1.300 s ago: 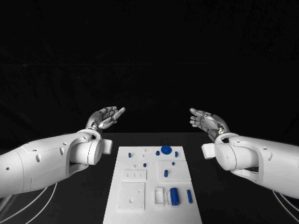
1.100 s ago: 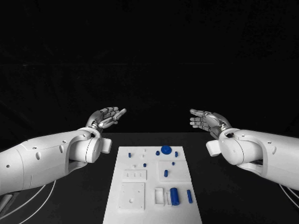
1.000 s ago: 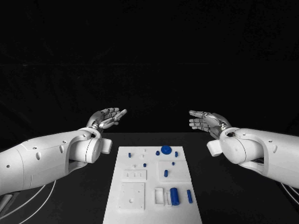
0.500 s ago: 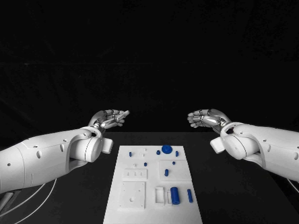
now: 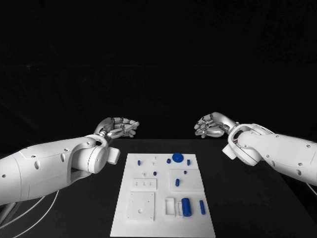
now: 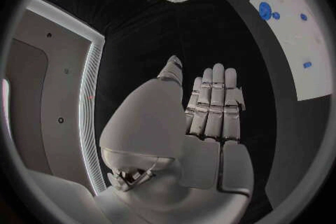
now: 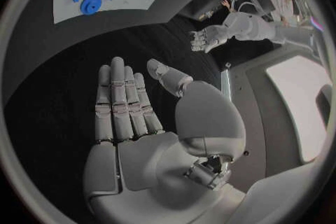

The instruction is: Assemble the parts on the task board

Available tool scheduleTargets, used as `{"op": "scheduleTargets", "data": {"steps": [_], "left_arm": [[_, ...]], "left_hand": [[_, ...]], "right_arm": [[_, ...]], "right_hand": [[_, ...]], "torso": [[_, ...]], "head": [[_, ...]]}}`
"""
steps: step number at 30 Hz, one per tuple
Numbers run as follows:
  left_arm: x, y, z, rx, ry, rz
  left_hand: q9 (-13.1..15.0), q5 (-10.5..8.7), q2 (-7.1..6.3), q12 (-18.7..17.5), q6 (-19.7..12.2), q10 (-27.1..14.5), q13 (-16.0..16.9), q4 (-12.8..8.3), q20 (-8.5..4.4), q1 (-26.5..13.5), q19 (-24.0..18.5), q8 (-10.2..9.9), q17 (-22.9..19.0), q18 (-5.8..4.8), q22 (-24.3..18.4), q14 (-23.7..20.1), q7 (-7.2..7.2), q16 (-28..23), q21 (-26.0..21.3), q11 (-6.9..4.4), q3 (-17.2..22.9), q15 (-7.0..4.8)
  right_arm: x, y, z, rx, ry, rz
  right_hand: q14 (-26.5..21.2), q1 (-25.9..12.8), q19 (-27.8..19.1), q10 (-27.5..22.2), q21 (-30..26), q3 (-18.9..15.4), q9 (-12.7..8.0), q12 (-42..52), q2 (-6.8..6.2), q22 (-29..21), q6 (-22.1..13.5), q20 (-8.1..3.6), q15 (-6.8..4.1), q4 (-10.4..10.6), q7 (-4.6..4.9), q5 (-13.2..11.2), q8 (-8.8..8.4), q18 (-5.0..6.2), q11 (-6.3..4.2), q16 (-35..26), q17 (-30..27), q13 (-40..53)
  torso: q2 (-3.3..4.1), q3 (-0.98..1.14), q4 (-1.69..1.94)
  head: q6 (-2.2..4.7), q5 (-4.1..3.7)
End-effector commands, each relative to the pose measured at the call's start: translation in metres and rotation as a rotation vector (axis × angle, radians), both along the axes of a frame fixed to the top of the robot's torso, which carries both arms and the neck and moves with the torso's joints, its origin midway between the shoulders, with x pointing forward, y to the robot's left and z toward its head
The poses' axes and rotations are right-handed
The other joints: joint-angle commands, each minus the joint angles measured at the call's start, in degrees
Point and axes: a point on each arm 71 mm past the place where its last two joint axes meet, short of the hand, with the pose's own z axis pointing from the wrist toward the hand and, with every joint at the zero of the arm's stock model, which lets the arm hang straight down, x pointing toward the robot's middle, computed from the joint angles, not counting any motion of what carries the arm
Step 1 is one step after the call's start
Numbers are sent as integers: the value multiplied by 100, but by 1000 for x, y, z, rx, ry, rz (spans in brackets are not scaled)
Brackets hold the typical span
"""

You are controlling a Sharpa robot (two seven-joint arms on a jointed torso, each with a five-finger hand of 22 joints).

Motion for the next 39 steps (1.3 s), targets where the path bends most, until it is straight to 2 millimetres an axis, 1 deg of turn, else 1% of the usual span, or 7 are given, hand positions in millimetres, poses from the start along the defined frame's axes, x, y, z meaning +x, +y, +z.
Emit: {"op": "scheduleTargets", "data": {"steps": [1,8,13,21,29,35,39], "left_arm": [[-4,-7,6,-19,-17,-49],[-9,-11,17,-29,-34,-66],[-12,-10,20,-31,-39,-68],[-17,-14,23,-37,-45,-82],[-19,-17,32,-41,-61,-94],[-19,-16,37,-39,-75,-95],[-20,-15,39,-36,-77,-95]], "left_hand": [[-24,20,1,-33,57,40,-23,7,-18,45,41,-30,13,3,43,56,81,-41,21,-5,-55,-18],[-63,21,-11,-112,57,14,-71,8,-41,60,64,-90,29,-16,37,88,72,-75,24,-8,-120,-29],[-75,15,-20,-138,55,1,-87,11,-44,51,65,-108,33,-24,35,90,70,-91,22,-7,-141,-28],[-89,17,-35,-174,55,-16,-107,11,-40,40,48,-129,29,-36,30,57,69,-135,10,-6,-165,-14],[-99,16,-39,-198,58,-20,-121,12,-34,31,32,-145,29,-42,26,37,69,-167,0,-3,-179,-3],[-103,16,-42,-207,58,-24,-126,11,-32,29,30,-151,30,-43,26,36,69,-174,-2,-2,-183,-1],[-107,14,-47,-217,57,-27,-131,11,-31,28,27,-157,31,-43,26,34,67,-183,-3,-3,-187,1]], "right_arm": [[-1,11,2,-235,-128,95],[2,36,1,-377,-201,171],[3,53,-1,-447,-231,205],[4,73,-3,-515,-285,231],[5,79,-10,-548,-286,238],[3,78,-22,-570,-277,239],[3,74,-23,-573,-274,234]], "right_hand": [[548,57,581,81,283,9,-19,-60,-74,126,59,-193,-141,-19,-2,-34,-52,36,-63,294,248,-29],[1420,229,1951,150,1627,-189,-120,-311,-181,152,133,-909,-257,-81,4,-7,-239,36,-157,1983,1383,-122],[1277,249,1912,190,2489,-147,-160,-483,-189,164,156,-1076,-236,-74,-1,-14,-338,36,-134,2809,1800,-125],[1259,265,1978,125,2798,-140,-170,-547,-261,155,120,-1116,-220,-70,-45,-39,-380,36,-112,3018,1818,-138],[1245,305,2015,81,2915,-102,-170,-547,-307,140,110,-1138,-211,-62,-71,-34,-393,36,-104,3139,1789,-137],[1234,318,2018,55,2947,-92,-171,-549,-330,134,99,-1149,-206,-61,-72,-32,-402,36,-98,3188,1772,-138],[1225,323,2035,33,2962,-85,-171,-550,-364,124,87,-1144,-197,-54,-69,-37,-409,36,-90,3217,1750,-138]], "torso": [[89,-44,70],[251,-119,183],[365,-140,237],[555,-203,347],[715,-247,416],[828,-248,441],[895,-228,464]], "head": [[-18,-39],[-30,-83],[19,-94],[94,-131],[172,-163],[187,-131],[189,-106]]}}
